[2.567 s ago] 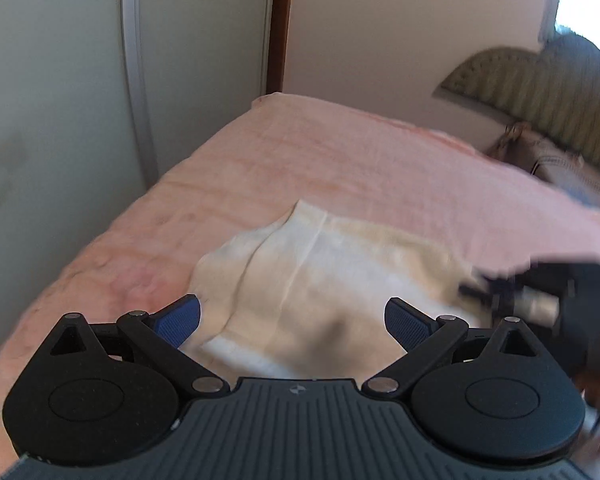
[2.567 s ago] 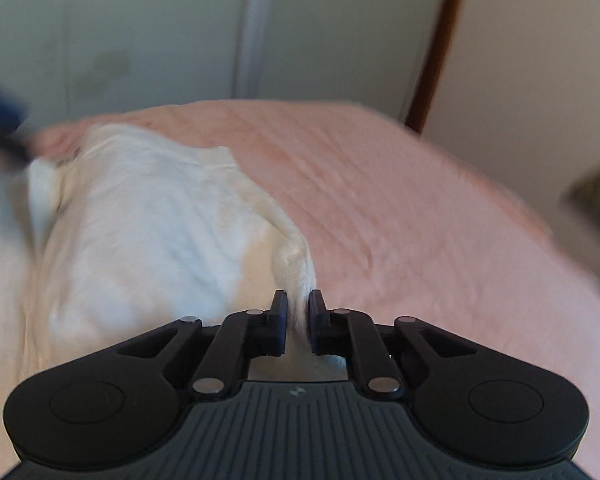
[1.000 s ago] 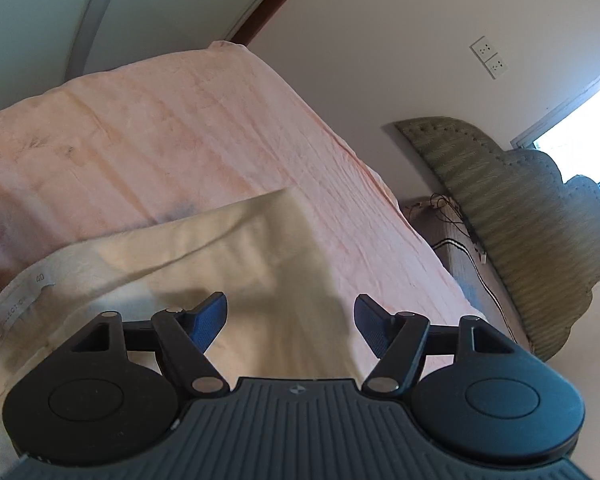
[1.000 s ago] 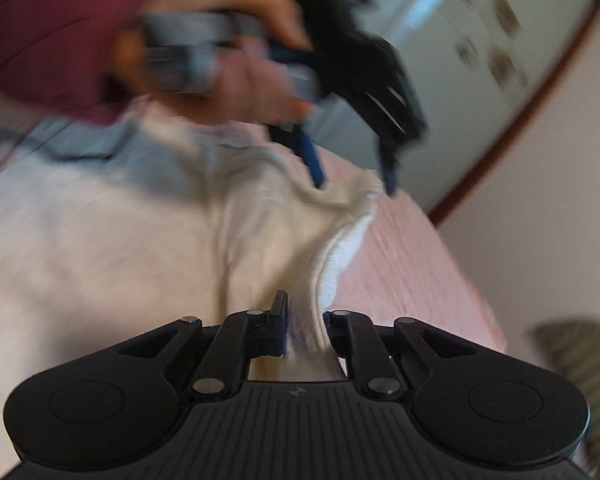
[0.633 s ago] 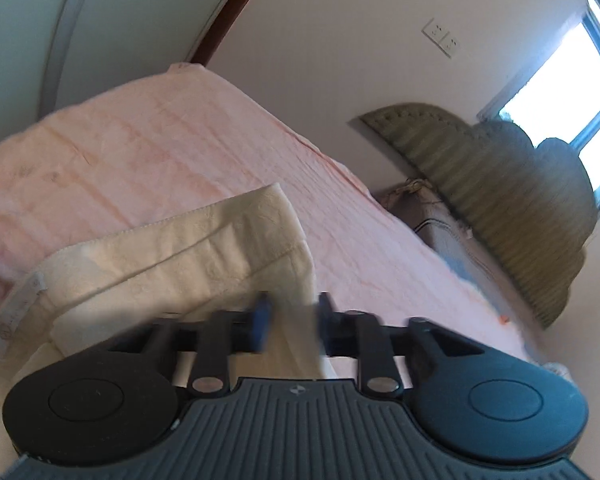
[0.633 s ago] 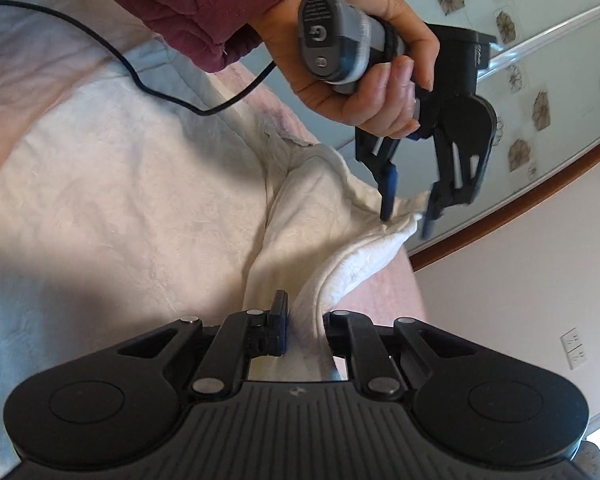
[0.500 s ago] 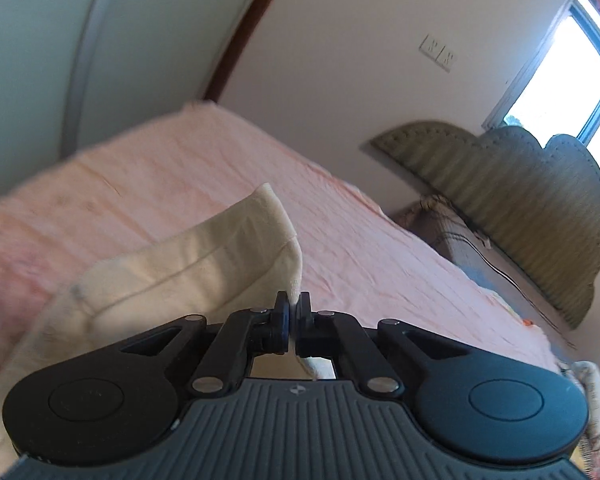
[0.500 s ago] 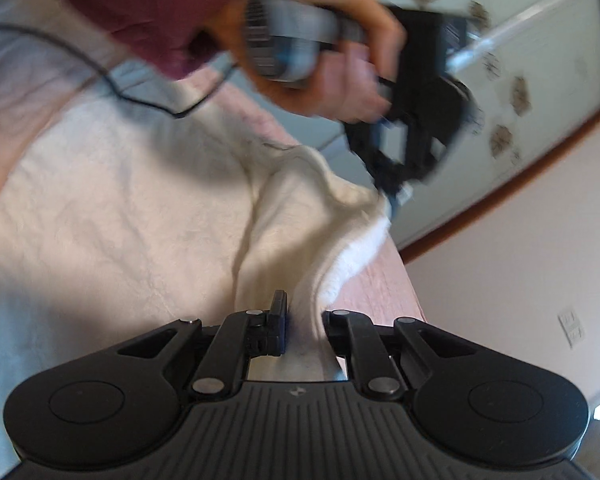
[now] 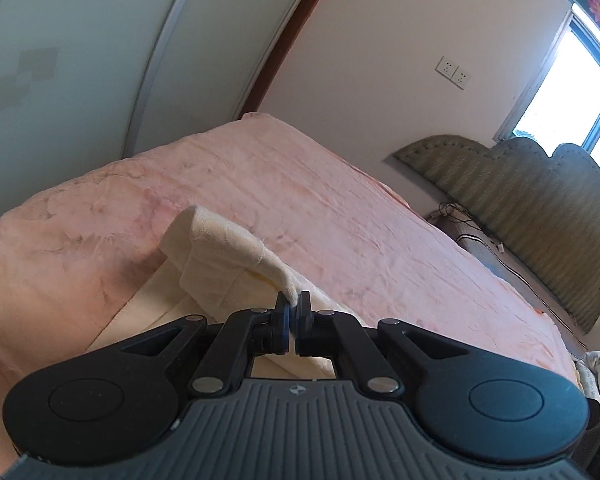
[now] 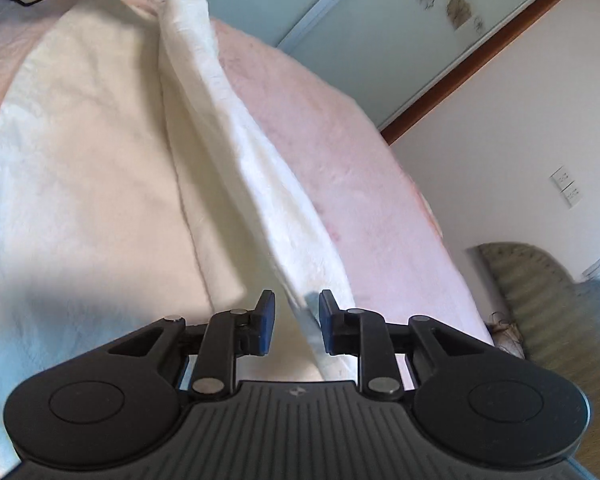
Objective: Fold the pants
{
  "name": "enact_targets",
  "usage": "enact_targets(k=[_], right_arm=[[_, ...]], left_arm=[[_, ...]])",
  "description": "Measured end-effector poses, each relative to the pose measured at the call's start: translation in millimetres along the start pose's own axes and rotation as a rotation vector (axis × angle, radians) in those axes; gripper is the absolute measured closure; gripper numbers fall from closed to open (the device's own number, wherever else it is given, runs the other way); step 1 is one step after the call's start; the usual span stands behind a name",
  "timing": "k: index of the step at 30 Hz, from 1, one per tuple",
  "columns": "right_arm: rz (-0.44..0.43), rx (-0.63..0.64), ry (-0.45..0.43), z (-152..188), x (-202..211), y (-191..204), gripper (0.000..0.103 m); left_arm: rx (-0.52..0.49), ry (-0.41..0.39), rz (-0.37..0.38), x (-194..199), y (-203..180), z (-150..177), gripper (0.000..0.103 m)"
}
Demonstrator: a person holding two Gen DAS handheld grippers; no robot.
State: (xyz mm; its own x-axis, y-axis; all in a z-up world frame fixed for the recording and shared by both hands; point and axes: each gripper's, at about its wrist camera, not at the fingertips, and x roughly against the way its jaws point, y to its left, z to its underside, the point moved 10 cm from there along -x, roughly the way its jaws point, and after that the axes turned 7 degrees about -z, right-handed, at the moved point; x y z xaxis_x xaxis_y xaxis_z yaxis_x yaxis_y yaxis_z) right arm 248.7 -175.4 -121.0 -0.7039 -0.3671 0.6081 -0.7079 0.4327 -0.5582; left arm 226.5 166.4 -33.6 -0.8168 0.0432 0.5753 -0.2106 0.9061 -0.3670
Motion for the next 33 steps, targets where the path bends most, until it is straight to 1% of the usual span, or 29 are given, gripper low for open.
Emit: enact_targets(k=[2, 3, 5, 7, 9, 11, 13, 15, 17, 19, 21, 23, 25, 26, 27, 28, 29, 30, 31, 33], right_arm=[[0.049, 0.041, 0.034, 1.9, -10.1, 1.7, 0.081], [0.042, 0.04, 0.04, 1.2, -10.2, 3.0, 0.083], [0.031, -0.015, 0.05, 0.8, -4.7, 4.0, 0.098], [0.039, -0.021, 0.049, 2.2, 17.7, 14.3, 0.098], [0.03, -0.042, 0.042, 3.7, 42.0, 30.0, 0.098], [-0.009, -0.083, 0.037, 6.9, 65.0, 53.0, 0.099], [-0.053, -0.116, 0.033, 11.3, 78.6, 79.1, 0.099], [-0.075, -0.138, 0.038, 15.8, 80.9, 96.1, 0.099], [-0.065, -0.164, 0.043, 20.2, 77.8, 104.9, 0.099], [-0.05, -0.195, 0.036, 20.6, 80.5, 105.7, 0.099], [-0.055, -0.228, 0.02, 18.3, 90.4, 105.6, 0.099], [-0.079, -0.248, 0.02, 18.6, 96.1, 112.4, 0.099], [-0.088, -0.267, 0.019, 23.3, 92.9, 114.3, 0.099], [-0.087, -0.283, 0.018, 22.1, 94.4, 118.0, 0.099], [-0.087, -0.297, 0.02, 21.7, 94.4, 116.8, 0.099], [-0.084, -0.316, 0.019, 21.7, 93.1, 115.6, 0.099], [-0.074, -0.331, 0.01, 22.8, 93.6, 116.2, 0.097], [-0.058, -0.338, 0.004, 24.5, 95.7, 116.0, 0.094], [-0.046, -0.344, 0.005, 26.3, 99.1, 116.0, 0.093], [-0.051, -0.379, -0.008, 30.9, 115.9, 114.1, 0.088]], left_arm=[[-0.021, -0.01, -0.004, 2.6, -1.2, -0.3, 0.103], [-0.017, -0.011, -0.001, 4.0, -0.1, -0.9, 0.103], [0.001, -0.001, 0.01, 9.0, 4.1, 0.3, 0.103], [0.006, 0.015, 0.014, 14.3, 11.9, 4.1, 0.103], [0.006, 0.052, 0.006, 17.1, 21.5, 15.7, 0.103], [-0.008, 0.079, -0.025, 16.6, 35.2, 32.2, 0.103], [-0.007, 0.112, -0.051, 10.8, 47.4, 46.6, 0.103], [0.016, 0.153, -0.087, 3.3, 58.8, 57.7, 0.103], [0.031, 0.161, -0.09, 4.9, 61.8, 59.2, 0.103], [0.025, 0.149, -0.089, 12.1, 62.6, 55.5, 0.103], [-0.008, 0.137, -0.096, 17.5, 60.8, 55.9, 0.103], [-0.031, 0.157, -0.118, 12.0, 62.2, 64.0, 0.103], [-0.029, 0.193, -0.151, 2.3, 65.3, 74.2, 0.103], [-0.027, 0.193, -0.159, 2.2, 63.8, 76.0, 0.102], [-0.035, 0.188, -0.165, 4.2, 62.6, 74.6, 0.101], [-0.052, 0.186, -0.172, 7.0, 60.6, 72.4, 0.094], [-0.064, 0.192, -0.182, 9.6, 60.0, 70.3, 0.084], [-0.062, 0.199, -0.184, 13.1, 60.2, 68.1, 0.084], [-0.057, 0.204, -0.186, 17.3, 61.1, 65.8, 0.083], [-0.065, 0.206, -0.201, 26.4, 62.6, 61.0, 0.082]])
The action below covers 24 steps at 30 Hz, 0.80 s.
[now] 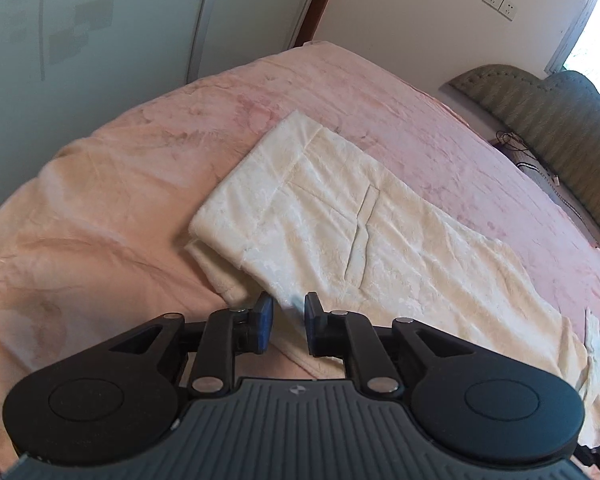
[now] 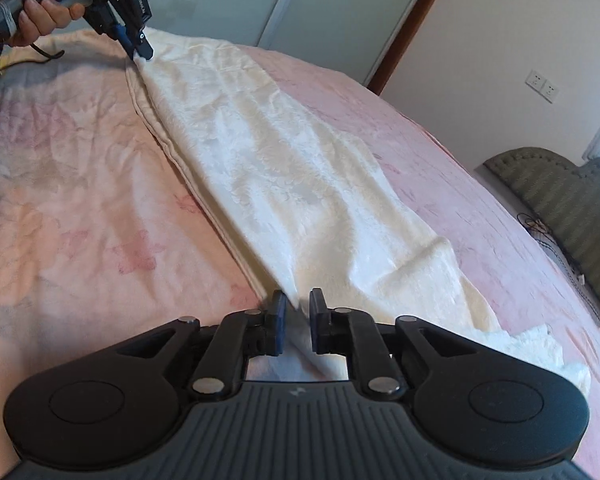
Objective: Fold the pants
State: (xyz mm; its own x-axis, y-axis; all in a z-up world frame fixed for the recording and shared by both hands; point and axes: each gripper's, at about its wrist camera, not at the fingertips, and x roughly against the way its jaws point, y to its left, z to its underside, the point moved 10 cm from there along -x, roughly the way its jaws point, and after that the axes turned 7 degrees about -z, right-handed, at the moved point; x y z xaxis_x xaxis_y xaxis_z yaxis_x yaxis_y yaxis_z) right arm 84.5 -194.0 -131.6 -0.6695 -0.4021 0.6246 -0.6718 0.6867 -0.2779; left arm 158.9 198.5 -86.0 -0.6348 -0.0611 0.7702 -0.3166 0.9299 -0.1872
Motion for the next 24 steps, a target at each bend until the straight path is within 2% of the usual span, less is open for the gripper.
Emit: enact_targets(k=[3, 5, 6, 8, 10, 12, 14, 16, 20, 22, 24], right_arm=[[-0.01, -0.196, -0.073, 11.1, 35.7, -27.9, 0.076], [0.053, -0.373, -0.135, 30.0, 64.8, -65.7, 0.075], [0.119, -0.468, -0.158, 45.4, 80.4, -91.4, 0.075], [0.276, -0.643, -0.18, 80.6, 108.0, -141.8, 0.074], [0.386, -0.803, -0.195, 119.2, 129.6, -188.3, 0.071], [0.484, -0.912, -0.168, 157.9, 140.7, -228.9, 0.062], [0.549, -0.985, -0.102, 193.8, 140.6, -261.8, 0.056], [0.542, -1.046, -0.054, 219.5, 131.6, -282.6, 0.054], [0.391, -1.178, -0.112, 243.6, 108.7, -301.7, 0.053], [0.357, -1.173, -0.149, 243.1, 105.5, -304.5, 0.056], [0.358, -1.16, -0.15, 242.6, 106.4, -306.8, 0.09]], left_arm=[[-0.039, -0.062, -0.075, 19.4, -0.6, -8.9, 0.082], [-0.077, -0.125, -0.096, 32.3, -10.9, -16.5, 0.082], [-0.094, -0.143, -0.085, 36.3, -19.6, -18.9, 0.082], [-0.147, -0.148, -0.02, 38.3, -48.7, -20.2, 0.075], [-0.209, -0.133, 0.046, 33.0, -82.9, -13.1, 0.065], [-0.281, -0.104, 0.12, 26.2, -121.6, 1.4, 0.064], [-0.345, -0.084, 0.197, 20.8, -160.2, 18.9, 0.063], [-0.416, -0.061, 0.261, 14.9, -197.8, 39.0, 0.06], [-0.544, -0.005, 0.387, 6.8, -266.1, 84.8, 0.054], [-0.612, 0.004, 0.431, 7.8, -294.4, 107.0, 0.052], [-0.693, 0.006, 0.475, 10.4, -320.9, 129.8, 0.049]])
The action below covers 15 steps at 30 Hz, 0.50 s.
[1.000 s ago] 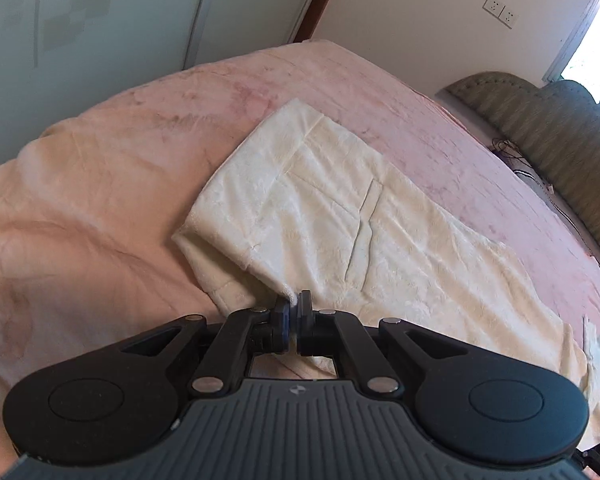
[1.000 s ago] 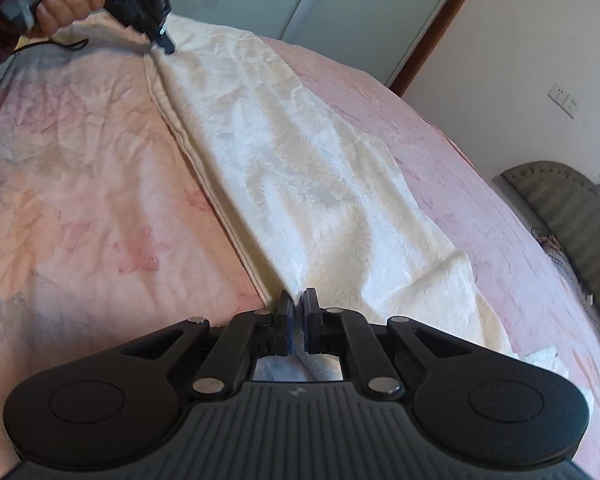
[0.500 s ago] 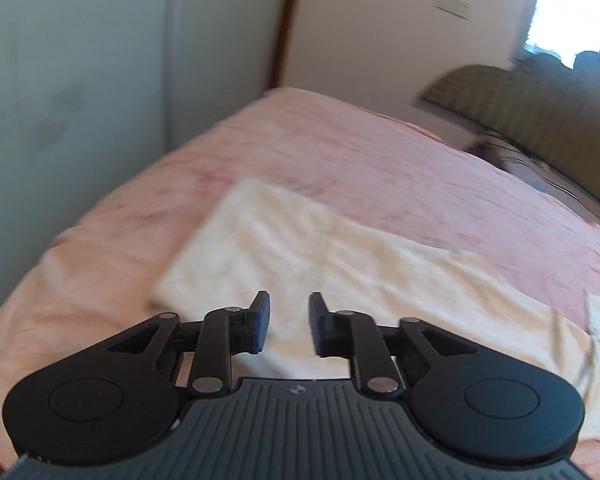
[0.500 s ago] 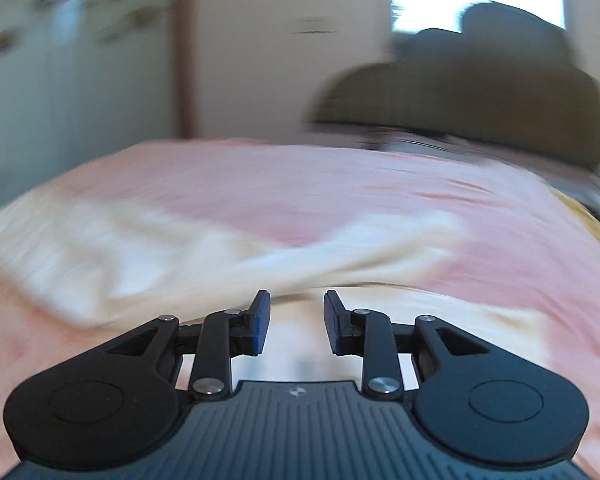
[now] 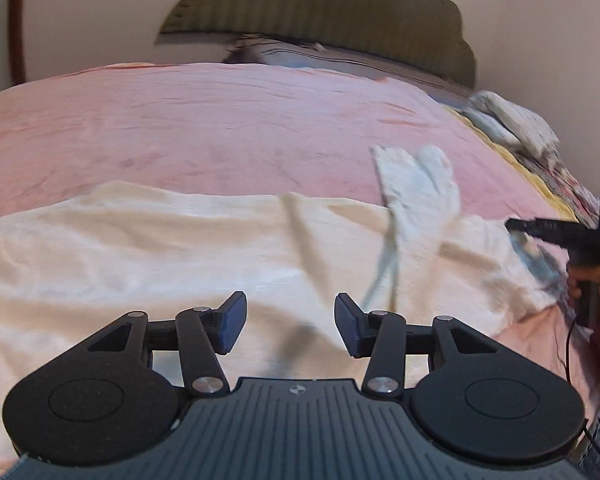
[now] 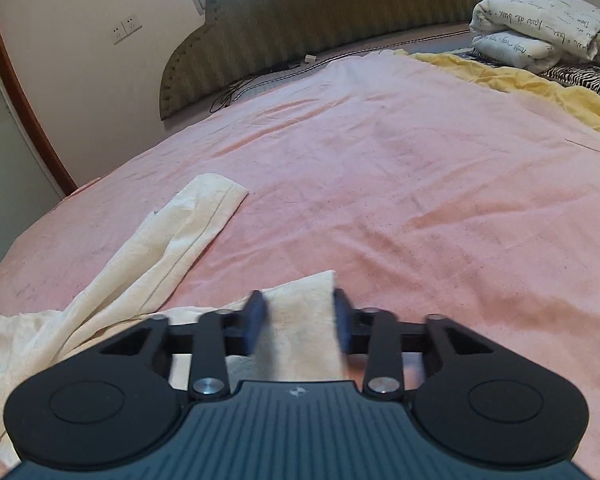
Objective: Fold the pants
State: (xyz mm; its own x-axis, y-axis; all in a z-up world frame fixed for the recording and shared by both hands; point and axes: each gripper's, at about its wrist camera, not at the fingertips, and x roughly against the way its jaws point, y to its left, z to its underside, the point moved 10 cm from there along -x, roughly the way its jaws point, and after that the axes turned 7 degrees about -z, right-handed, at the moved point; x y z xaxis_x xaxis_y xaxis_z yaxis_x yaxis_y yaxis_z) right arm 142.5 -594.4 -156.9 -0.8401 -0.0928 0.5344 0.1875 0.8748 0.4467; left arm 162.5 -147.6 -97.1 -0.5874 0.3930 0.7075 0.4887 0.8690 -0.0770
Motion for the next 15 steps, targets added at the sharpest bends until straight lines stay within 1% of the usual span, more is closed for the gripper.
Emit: enact_targets(k=[2, 5, 6, 7, 8, 9, 10, 12, 13, 14, 15], right_arm=[[0.008, 0.034, -0.021, -3.3, 4.3, -0.8, 0.093], [0.054, 0.103, -0.066, -16.8, 7.1, 1.1, 0.095], [0.094, 0.141, -0.078, -22.0, 6.8, 1.6, 0.1], [0.151, 0.196, -0.069, -25.8, 2.9, 0.5, 0.1], [0.188, 0.222, -0.046, -26.0, -2.6, -2.6, 0.1], [0.199, 0.207, -0.014, -23.2, -8.8, -7.5, 0.1], [0.218, 0.192, -0.001, -20.6, -11.1, -12.1, 0.1], [0.326, 0.221, -0.06, -22.1, 3.8, -15.1, 0.099], [0.331, 0.234, -0.091, -22.0, 15.5, -7.8, 0.099], [0.274, 0.242, -0.108, -19.2, 25.4, 5.9, 0.099], [0.187, 0.246, -0.103, -13.0, 33.0, 24.3, 0.099]], left_arm=[[-0.061, 0.01, 0.029, -12.8, -25.9, 3.5, 0.047], [-0.11, 0.022, 0.078, -27.2, -56.5, 8.0, 0.047], [-0.119, 0.027, 0.087, -32.2, -64.0, 9.4, 0.047], [-0.133, 0.032, 0.097, -38.0, -72.6, 10.7, 0.047], [-0.148, 0.037, 0.099, -44.7, -78.7, 11.1, 0.047], [-0.157, 0.035, 0.092, -49.1, -82.7, 12.6, 0.047], [-0.162, 0.031, 0.082, -52.2, -84.4, 13.6, 0.047], [-0.159, 0.025, 0.083, -54.5, -85.2, 14.2, 0.046], [-0.155, 0.025, 0.089, -55.8, -85.1, 15.0, 0.044], [-0.151, 0.028, 0.093, -57.3, -84.8, 15.6, 0.043], [-0.146, 0.033, 0.094, -59.3, -84.6, 14.5, 0.043]])
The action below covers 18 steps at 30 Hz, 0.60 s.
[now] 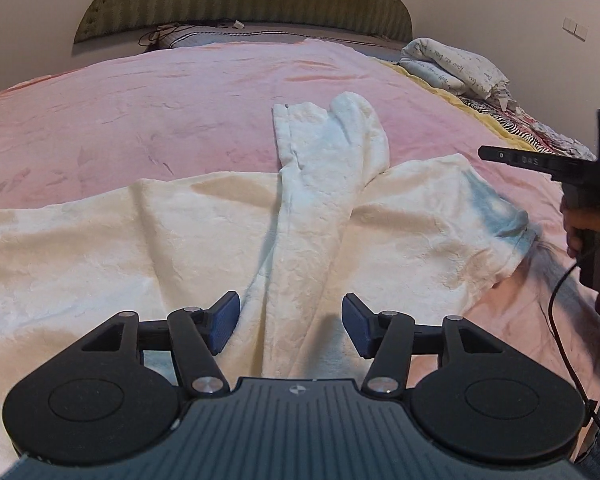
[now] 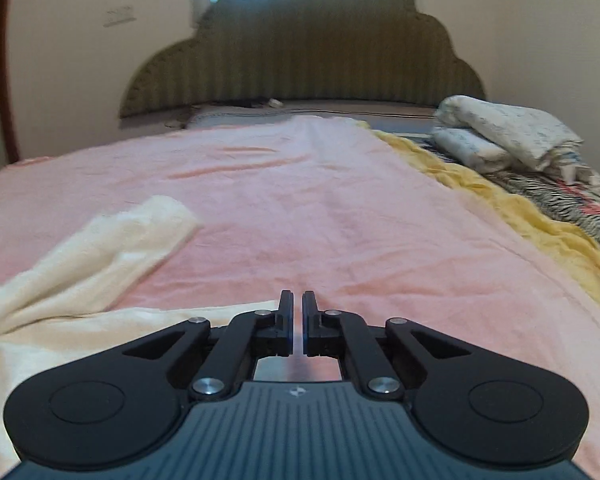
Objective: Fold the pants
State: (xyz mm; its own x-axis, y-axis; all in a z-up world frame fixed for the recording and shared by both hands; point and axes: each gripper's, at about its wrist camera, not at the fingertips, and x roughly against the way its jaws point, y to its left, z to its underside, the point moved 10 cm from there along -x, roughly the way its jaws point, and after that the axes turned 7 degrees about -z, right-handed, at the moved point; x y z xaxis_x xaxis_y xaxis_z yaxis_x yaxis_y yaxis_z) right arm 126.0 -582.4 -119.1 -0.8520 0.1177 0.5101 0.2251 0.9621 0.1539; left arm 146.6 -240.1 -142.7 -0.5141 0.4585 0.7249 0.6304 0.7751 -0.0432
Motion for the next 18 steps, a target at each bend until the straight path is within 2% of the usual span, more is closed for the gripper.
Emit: enact_targets(k=[3, 5, 7, 8, 9, 10, 11, 12, 13, 15, 17, 18], right_arm=[[-0.217, 0.028, 0.096, 20.9, 20.0, 52.0, 0.099], [-0.296, 0.073, 0.182, 45.2, 28.2, 76.4, 0.099], [-0.223, 0.139, 0.239, 64.8, 26.5, 73.7, 0.099], [-0.174, 0.156, 0.213, 66.4, 28.1, 63.6, 0.099], [-0.095, 0.14, 0.205, 64.4, 28.2, 48.4, 0.099], [0.028, 0.118, 0.207, 59.2, 28.7, 31.5, 0.099], [0.135, 0.111, 0.186, 48.7, 31.9, 21.7, 0.094], [0.121, 0.109, 0.146, 37.7, 34.6, 27.4, 0.094], [0.031, 0.095, 0.111, 27.7, 34.5, 43.3, 0.094], [-0.183, 0.106, 0.12, 16.7, 21.9, 91.5, 0.093], [-0.27, 0.21, 0.185, 23.1, -0.7, 129.8, 0.093], [-0.265, 0.254, 0.227, 30.0, -13.3, 136.2, 0.093]], left_arm=[[0.01, -0.003, 0.008, -0.4, 1.4, -0.2, 0.043], [0.015, -0.009, 0.012, -0.3, 1.6, -0.8, 0.042], [0.013, -0.013, 0.012, 0.7, 1.8, -0.8, 0.042], [0.012, -0.018, 0.012, 1.0, 1.2, -1.4, 0.042], [0.013, -0.023, 0.015, 1.3, 0.9, -1.8, 0.042], [0.018, -0.027, 0.017, 1.0, 0.5, -1.9, 0.041], [0.023, -0.027, 0.019, 0.1, 0.2, -1.8, 0.04], [0.026, -0.026, 0.02, -0.9, -0.8, -1.8, 0.04], [0.028, -0.025, 0.02, -2.0, -1.8, -2.2, 0.039], [0.031, -0.025, 0.019, -3.4, -2.7, -3.3, 0.039], [0.032, -0.023, 0.022, -4.2, -3.1, -4.0, 0.039], [0.037, -0.023, 0.025, -4.3, -2.6, -4.3, 0.039]])
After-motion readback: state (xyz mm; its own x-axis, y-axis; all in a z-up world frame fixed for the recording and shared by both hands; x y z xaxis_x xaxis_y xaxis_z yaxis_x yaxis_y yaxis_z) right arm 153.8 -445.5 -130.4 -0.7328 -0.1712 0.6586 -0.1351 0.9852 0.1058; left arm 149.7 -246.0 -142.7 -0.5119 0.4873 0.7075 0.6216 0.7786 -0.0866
